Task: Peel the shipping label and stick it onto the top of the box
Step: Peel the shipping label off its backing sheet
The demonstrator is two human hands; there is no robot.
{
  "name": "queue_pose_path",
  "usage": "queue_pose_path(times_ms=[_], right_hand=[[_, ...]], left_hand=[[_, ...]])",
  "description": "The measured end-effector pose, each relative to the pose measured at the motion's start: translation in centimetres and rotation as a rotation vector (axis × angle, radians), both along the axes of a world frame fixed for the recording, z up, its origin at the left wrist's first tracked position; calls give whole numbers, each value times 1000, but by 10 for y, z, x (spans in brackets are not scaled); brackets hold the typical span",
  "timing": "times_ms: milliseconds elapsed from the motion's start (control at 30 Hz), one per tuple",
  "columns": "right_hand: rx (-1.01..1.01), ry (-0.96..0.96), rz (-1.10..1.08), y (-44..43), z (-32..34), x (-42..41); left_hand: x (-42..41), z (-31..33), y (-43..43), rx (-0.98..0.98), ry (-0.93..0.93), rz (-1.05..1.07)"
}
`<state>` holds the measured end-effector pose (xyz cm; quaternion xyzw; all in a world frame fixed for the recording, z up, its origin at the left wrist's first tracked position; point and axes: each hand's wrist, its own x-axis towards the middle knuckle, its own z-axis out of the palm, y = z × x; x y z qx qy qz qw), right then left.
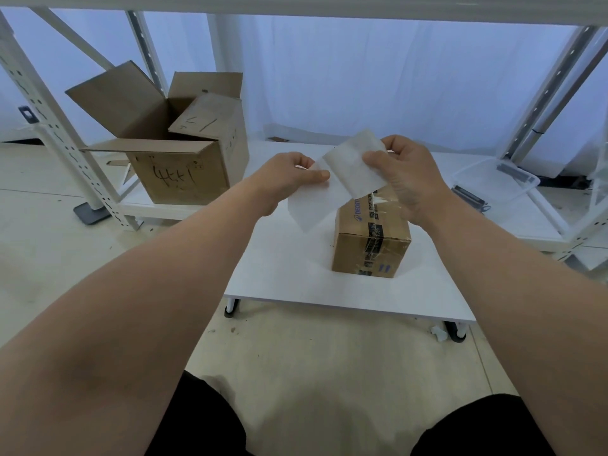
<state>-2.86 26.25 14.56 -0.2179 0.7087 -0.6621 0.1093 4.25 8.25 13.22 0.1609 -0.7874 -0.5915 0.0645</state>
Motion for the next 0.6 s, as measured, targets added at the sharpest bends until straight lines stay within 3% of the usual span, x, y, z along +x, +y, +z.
queue_pose_path(times_ms=[267,467,600], right_hand=[[-117,-120,-77,3,0,-7],[37,-100,-123,-1,-10,-8],[33,-101,-154,-11,-10,-5]], left_hand=[[4,-1,-5,-104,54,100],[6,-9,-11,-383,-23,237],[5,-10,-8,-589,-86,369]])
